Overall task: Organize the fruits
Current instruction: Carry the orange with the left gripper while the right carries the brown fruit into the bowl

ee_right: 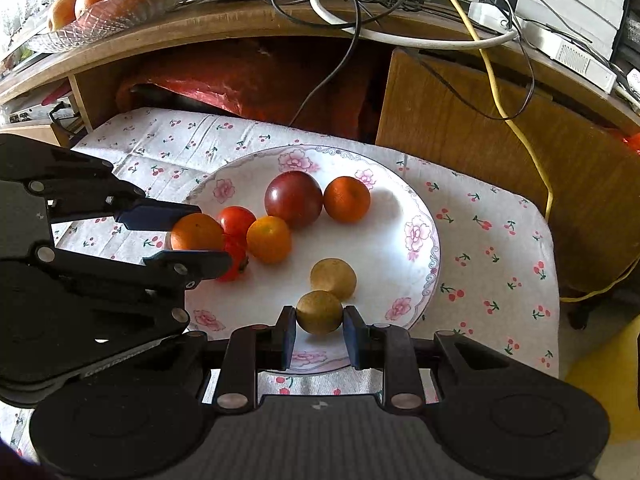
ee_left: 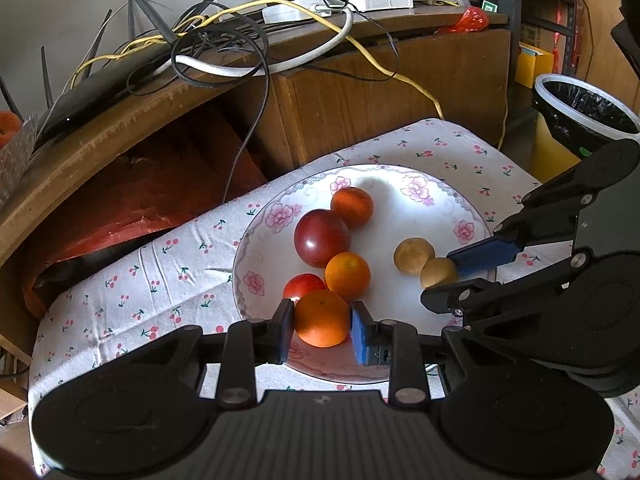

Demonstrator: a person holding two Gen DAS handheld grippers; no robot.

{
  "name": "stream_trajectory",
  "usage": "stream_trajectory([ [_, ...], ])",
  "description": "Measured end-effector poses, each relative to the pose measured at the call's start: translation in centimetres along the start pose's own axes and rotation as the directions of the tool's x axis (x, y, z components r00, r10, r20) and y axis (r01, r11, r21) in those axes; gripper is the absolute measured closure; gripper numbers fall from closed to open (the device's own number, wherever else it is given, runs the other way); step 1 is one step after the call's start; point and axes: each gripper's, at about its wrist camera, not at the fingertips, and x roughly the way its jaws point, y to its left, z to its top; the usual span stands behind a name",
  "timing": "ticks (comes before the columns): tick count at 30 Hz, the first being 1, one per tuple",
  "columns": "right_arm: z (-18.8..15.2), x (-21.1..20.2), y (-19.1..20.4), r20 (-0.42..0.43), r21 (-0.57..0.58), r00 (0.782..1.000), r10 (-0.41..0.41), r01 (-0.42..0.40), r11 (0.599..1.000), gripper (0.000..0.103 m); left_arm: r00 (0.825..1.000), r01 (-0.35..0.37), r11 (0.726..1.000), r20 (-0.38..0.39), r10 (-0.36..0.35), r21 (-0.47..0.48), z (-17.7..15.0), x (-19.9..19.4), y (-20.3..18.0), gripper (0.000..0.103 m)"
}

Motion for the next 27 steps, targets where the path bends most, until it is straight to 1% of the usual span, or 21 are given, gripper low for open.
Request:
stream_trajectory([
  [18, 0.20, 0.30, -0.24, 0.007, 0.001, 1.000, -0.004, 0.004, 1.000, 0.080, 1.000, 0.002, 1.000, 0.015, -0.002, -0.019, 0.02, 0.27, 0.22, 0.065],
  [27, 0.25, -0.37, -0.52, 0.025, 0.017, 1.000, -0.010, 0.009, 1.000, 0.073, 0.999, -0.003, 1.000, 0.033, 0.004, -0.025, 0.26, -0.44, 0.22, 0.065],
])
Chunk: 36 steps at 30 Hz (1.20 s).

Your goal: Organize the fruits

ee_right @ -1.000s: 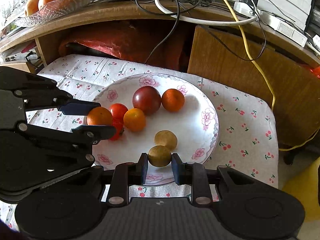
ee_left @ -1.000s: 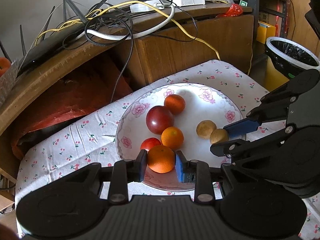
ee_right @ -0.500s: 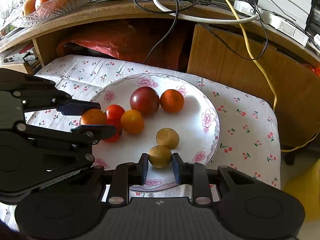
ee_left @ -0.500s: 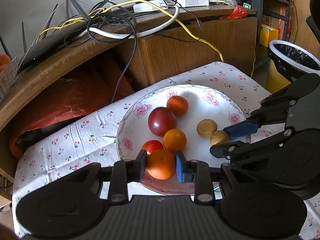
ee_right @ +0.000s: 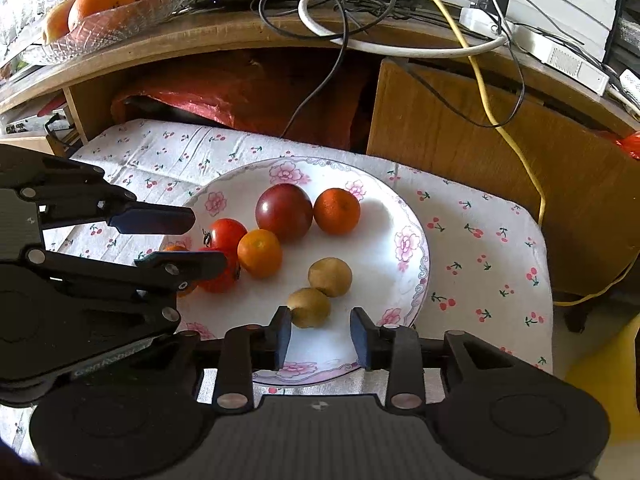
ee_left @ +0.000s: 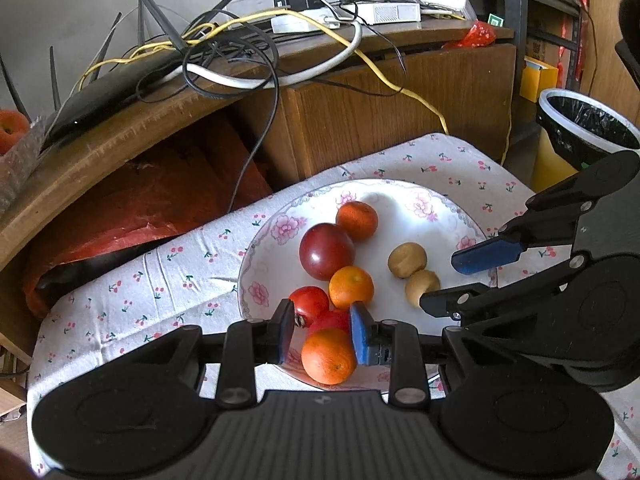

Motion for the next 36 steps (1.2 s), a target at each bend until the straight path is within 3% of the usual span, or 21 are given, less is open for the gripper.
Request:
stream_trajectory([
  [27, -0.2, -3.1, -1.1, 0.058, 0.083, 0.998, -0.016, 0.011, 0.996, 0.070, 0.999, -0.031, 0.998, 0.021, 0.032, -0.055, -0.4, -2.8, 0.0, 0.057],
  [36, -1.3, -4.5, -1.0, 0.051, 0.117, 0.999, -0.019, 0.013, 0.993, 0.069, 0.999, -0.027, 0.996, 0.020, 0.029, -0.083, -1.0, -4.3, -0.7, 0.049],
])
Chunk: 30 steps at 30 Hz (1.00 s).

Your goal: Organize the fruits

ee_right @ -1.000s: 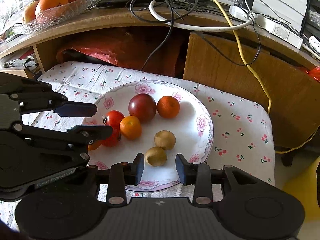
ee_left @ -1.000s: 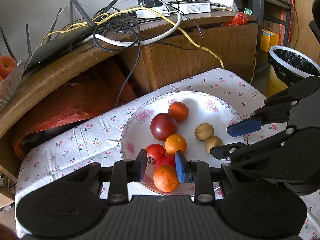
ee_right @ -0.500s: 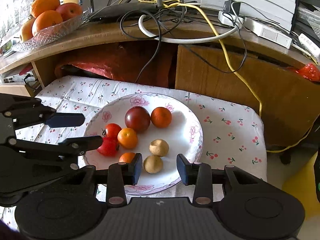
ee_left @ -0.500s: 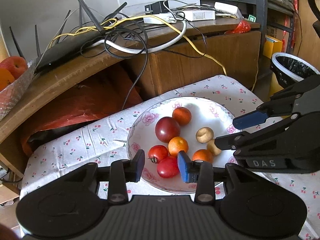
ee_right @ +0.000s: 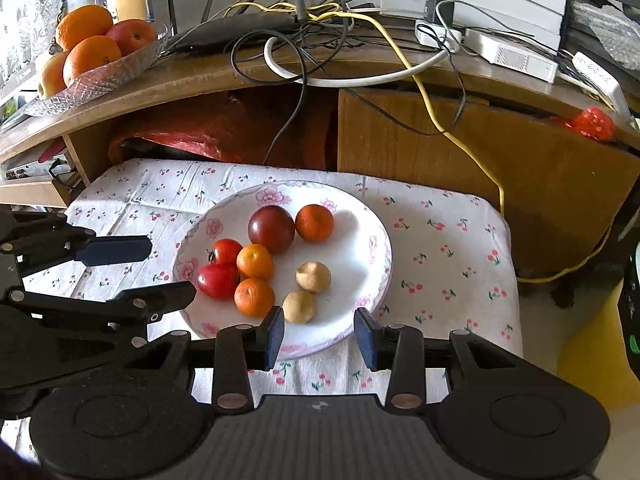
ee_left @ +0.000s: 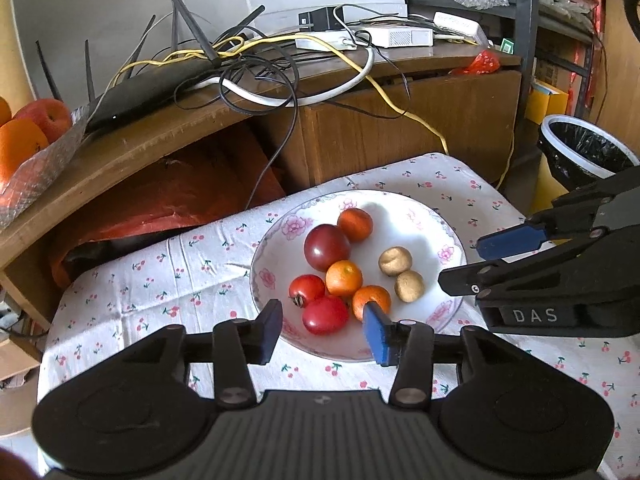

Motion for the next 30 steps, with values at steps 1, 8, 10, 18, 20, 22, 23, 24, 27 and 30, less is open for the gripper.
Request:
stream_trajectory([
  [1, -0.1, -0.2, 0.0, -0.001, 0.001, 1.000, -0.001, 0.001, 1.000, 0.069, 1.000, 0.001, 1.000, -0.002, -0.001, -0.003, -0.1, -0.1, 0.0, 0.048],
  [8, -1.1, -1.2, 0.1, -0.010, 0.023, 1.000, -0.008, 0.009, 1.000, 0.066, 1.000, -0.007, 1.000, -0.011, 0.007, -0.027, -0.9, -0.9, -0.5, 0.042],
  [10, -1.4, -1.5, 0.3, -0.009, 0.027, 1.000, -0.007, 0.007, 1.000, 0.066, 1.000, -0.008, 1.000, -0.010, 0.008, -0.030, -1.2, -1.2, -0.8, 0.041],
  [18, -2.5, -3.0, 0.4, -0.007, 0.040, 1.000, -0.025, 0.025, 0.999, 0.065, 0.999, -0.036, 0.997, 0.013, 0.037, -0.064, -2.2, -2.8, -1.1, 0.033],
  [20, -2.7, -3.3, 0.5, -0.005, 0.042, 1.000, -0.025, 0.025, 0.999, 0.065, 0.999, -0.043, 0.996, 0.013, 0.044, -0.076, -2.5, -3.0, -1.1, 0.031],
  [22, -2.9, -3.6, 0.7, -0.001, 0.036, 1.000, -0.028, 0.028, 0.999, 0.065, 0.998, -0.064, 0.995, 0.016, 0.065, -0.077, -2.8, -3.3, -1.2, 0.028],
  [23, -2.9, -3.7, 0.7, 0.001, 0.036, 1.000, -0.030, 0.030, 0.999, 0.064, 0.997, -0.077, 0.994, 0.020, 0.079, -0.074, -2.9, -3.4, -1.3, 0.026],
  [24, -3.1, -3.9, 0.8, 0.001, 0.038, 1.000, -0.032, 0.031, 0.999, 0.064, 0.996, -0.089, 0.993, 0.023, 0.090, -0.072, -3.0, -3.5, -1.4, 0.026],
  [27, -3.4, -4.2, 1.1, 0.003, 0.038, 0.999, -0.034, 0.034, 0.999, 0.062, 0.995, -0.091, 0.992, 0.029, 0.093, -0.084, -3.3, -3.9, -1.5, 0.023],
  [30, -3.8, -4.5, 1.3, 0.002, 0.036, 0.999, -0.034, 0.034, 0.999, 0.062, 0.995, -0.090, 0.992, 0.038, 0.094, -0.089, -3.5, -4.5, -1.8, 0.020],
])
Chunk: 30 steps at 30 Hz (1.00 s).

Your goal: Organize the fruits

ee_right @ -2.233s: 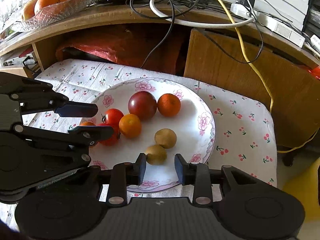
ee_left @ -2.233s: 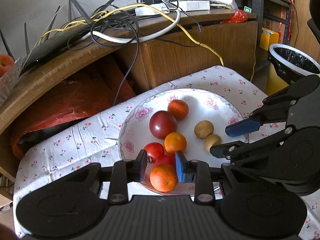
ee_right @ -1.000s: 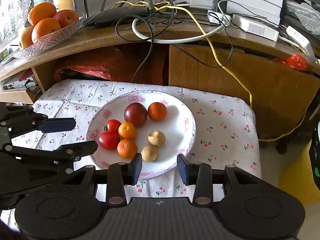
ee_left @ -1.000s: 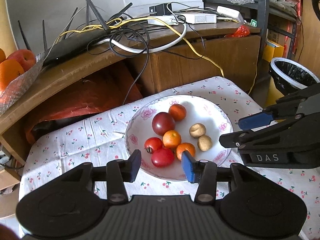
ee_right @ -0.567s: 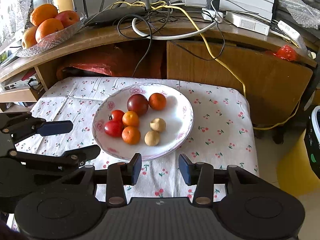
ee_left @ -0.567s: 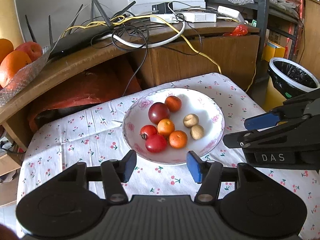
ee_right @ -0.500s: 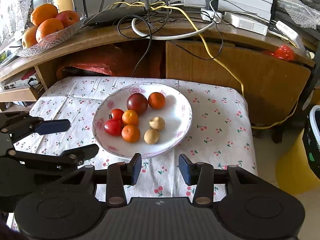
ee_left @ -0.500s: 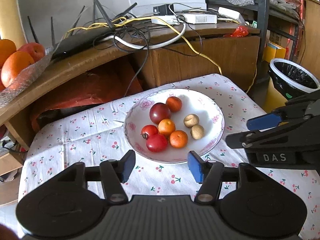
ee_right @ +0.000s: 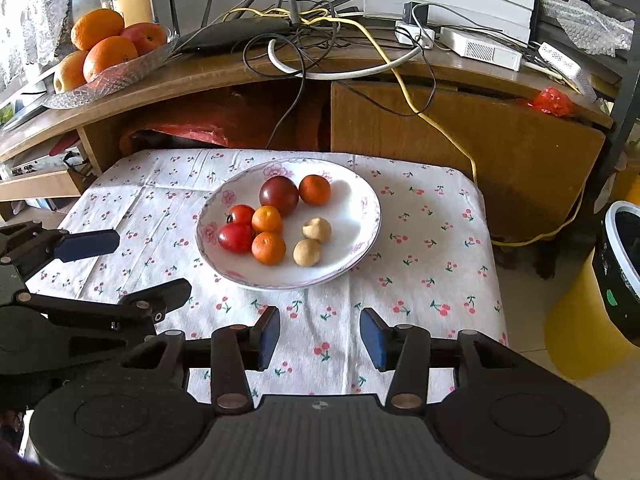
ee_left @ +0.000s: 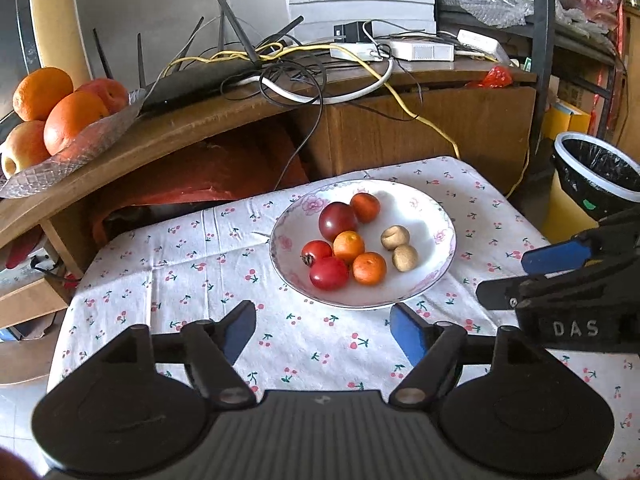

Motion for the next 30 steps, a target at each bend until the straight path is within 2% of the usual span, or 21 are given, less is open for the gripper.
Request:
stream_trajectory([
  [5, -0.6, -0.6, 0.1, 0.003, 0.004, 1.000, -0.005, 0.005, 1.000, 0.062, 1.000, -0.022, 1.000, 0.022, 0.022, 0.002, -0.4, -1.0, -0.3, 0.013],
  [19, -2.2, -2.9, 0.5, 0.028, 0.020, 1.000, -0.011, 0.011, 1.000, 0.062, 0.997, -0.067, 0.998, 0.035, 0.067, -0.014, -1.7, -3.0, -0.6, 0.002],
  [30, -3.7, -4.6, 1.1, 0.035, 0.032, 0.999, -0.009, 0.008, 0.999, 0.061, 0.998, -0.054, 0.996, 0.031, 0.057, -0.067, -3.0, -4.6, -0.4, 0.000],
])
